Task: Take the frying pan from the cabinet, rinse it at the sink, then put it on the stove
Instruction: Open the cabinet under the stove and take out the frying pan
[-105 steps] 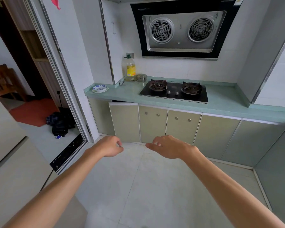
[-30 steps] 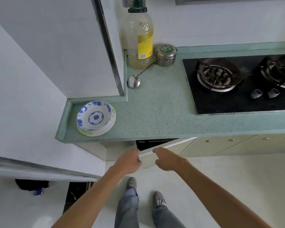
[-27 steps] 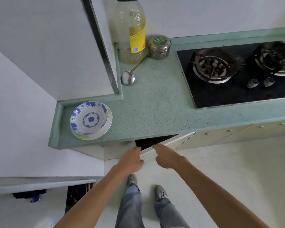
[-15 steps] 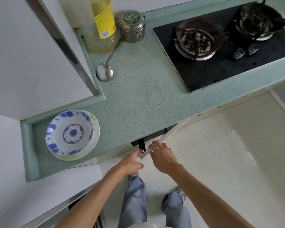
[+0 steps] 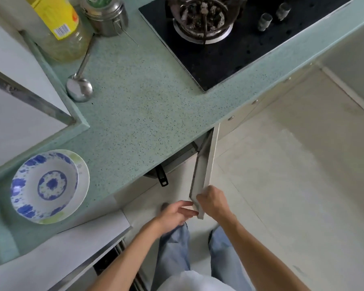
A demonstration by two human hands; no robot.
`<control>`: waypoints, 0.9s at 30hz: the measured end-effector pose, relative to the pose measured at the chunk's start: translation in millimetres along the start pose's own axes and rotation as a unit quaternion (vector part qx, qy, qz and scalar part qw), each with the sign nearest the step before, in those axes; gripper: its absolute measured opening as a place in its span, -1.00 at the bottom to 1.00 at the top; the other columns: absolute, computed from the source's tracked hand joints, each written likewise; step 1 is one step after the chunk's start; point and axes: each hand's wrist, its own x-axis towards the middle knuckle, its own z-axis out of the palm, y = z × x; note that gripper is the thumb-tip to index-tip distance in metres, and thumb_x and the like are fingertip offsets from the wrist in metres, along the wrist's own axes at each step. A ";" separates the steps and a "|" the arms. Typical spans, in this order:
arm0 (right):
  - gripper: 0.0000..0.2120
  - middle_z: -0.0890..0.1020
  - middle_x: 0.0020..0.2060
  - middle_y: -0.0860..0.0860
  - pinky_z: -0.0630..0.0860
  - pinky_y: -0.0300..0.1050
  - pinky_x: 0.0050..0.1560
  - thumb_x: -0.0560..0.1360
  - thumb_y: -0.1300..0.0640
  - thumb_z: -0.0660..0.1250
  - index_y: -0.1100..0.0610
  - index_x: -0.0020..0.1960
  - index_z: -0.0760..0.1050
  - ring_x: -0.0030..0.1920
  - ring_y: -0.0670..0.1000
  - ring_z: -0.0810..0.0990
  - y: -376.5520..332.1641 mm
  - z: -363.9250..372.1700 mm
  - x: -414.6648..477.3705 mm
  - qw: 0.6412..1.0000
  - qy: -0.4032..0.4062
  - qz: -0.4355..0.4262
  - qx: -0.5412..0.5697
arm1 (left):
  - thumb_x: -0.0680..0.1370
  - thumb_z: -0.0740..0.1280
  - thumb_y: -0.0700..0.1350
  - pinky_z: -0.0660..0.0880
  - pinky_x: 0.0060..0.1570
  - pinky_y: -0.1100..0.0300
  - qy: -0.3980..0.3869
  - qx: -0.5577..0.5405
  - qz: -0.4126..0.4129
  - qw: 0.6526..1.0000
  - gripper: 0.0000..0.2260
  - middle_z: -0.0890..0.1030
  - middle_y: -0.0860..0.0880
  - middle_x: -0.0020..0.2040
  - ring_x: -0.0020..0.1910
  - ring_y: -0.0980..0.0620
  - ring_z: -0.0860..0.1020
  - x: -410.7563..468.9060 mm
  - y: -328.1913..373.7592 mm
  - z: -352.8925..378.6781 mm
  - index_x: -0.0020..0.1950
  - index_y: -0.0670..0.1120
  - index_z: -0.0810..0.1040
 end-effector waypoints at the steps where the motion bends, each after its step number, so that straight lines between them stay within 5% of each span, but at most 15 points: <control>1: -0.88 0.56 -0.37 0.12 0.37 -0.13 -0.36 0.40 0.20 0.24 0.23 -0.28 0.46 -0.31 0.19 0.52 9.9 -6.5 0.2 1.000 0.001 0.001 -0.004 | 0.56 0.13 -0.46 0.47 -0.02 0.35 0.007 0.012 0.002 1.000 -0.55 0.63 -0.11 0.23 0.13 0.08 0.56 8.1 7.1 8.3 0.39 -0.13 0.43; 6: -0.90 0.61 -0.21 0.22 0.41 -0.07 -0.22 0.49 0.20 0.20 0.17 -0.19 0.36 -0.25 0.21 0.47 63.3 -40.6 -0.3 0.996 0.051 -0.026 -0.064 | 0.64 0.21 -0.24 0.48 0.20 0.06 0.064 -0.044 0.040 0.996 -0.59 0.47 -0.04 0.41 0.33 -0.01 0.49 53.5 49.0 58.9 0.49 -0.07 0.35; 10: -0.93 0.66 -0.07 0.29 0.37 -0.02 -0.22 0.56 0.19 0.21 0.20 -0.06 0.42 -0.09 0.33 0.61 112.2 -90.8 9.3 0.986 0.109 -0.071 -0.101 | 0.64 0.20 -0.24 0.50 0.20 -0.04 0.075 -0.205 0.055 0.974 -0.64 0.52 -0.13 0.27 0.31 -0.09 0.50 82.3 94.9 87.5 0.45 -0.13 0.39; 13: -0.83 0.65 -0.02 0.35 0.49 0.05 -0.14 0.59 0.19 0.20 0.26 0.11 0.47 -0.04 0.36 0.63 129.4 -136.6 30.5 0.975 0.149 -0.082 -0.142 | 0.59 0.25 -0.28 0.54 0.21 -0.03 0.247 -0.154 0.021 0.956 -0.70 0.59 -0.19 0.23 0.21 -0.14 0.57 108.1 82.9 80.5 0.31 -0.15 0.51; 17: -0.82 0.63 0.03 0.35 0.47 0.02 -0.12 0.59 0.20 0.23 0.23 0.15 0.49 0.01 0.37 0.60 134.4 -176.2 59.7 0.970 0.152 -0.066 -0.177 | 0.58 0.28 -0.26 0.43 0.18 -0.01 0.496 0.048 -0.025 0.867 -0.60 0.46 -0.29 0.37 0.27 -0.26 0.50 126.2 37.2 24.8 0.42 -0.21 0.40; 21: -0.86 0.58 -0.06 0.33 0.33 -0.05 -0.19 0.56 0.25 0.25 0.24 0.11 0.48 -0.07 0.35 0.56 133.0 -183.4 74.3 0.969 0.152 -0.055 -0.187 | 0.60 0.29 -0.16 0.42 0.23 -0.05 0.482 0.163 -0.085 0.857 -0.55 0.44 -0.30 0.37 0.31 -0.28 0.47 154.9 13.2 -30.7 0.46 -0.25 0.32; 27: -0.86 0.62 -0.09 0.27 0.20 -0.05 -0.29 0.52 0.33 0.27 0.28 0.08 0.45 -0.18 0.36 0.57 150.3 -162.5 78.7 0.945 0.231 -0.113 -0.201 | 0.59 0.35 -0.06 0.49 0.19 -0.01 0.504 0.080 -0.101 0.854 -0.63 0.59 -0.27 0.25 0.21 -0.25 0.57 198.3 -5.7 -65.3 0.29 -0.28 0.50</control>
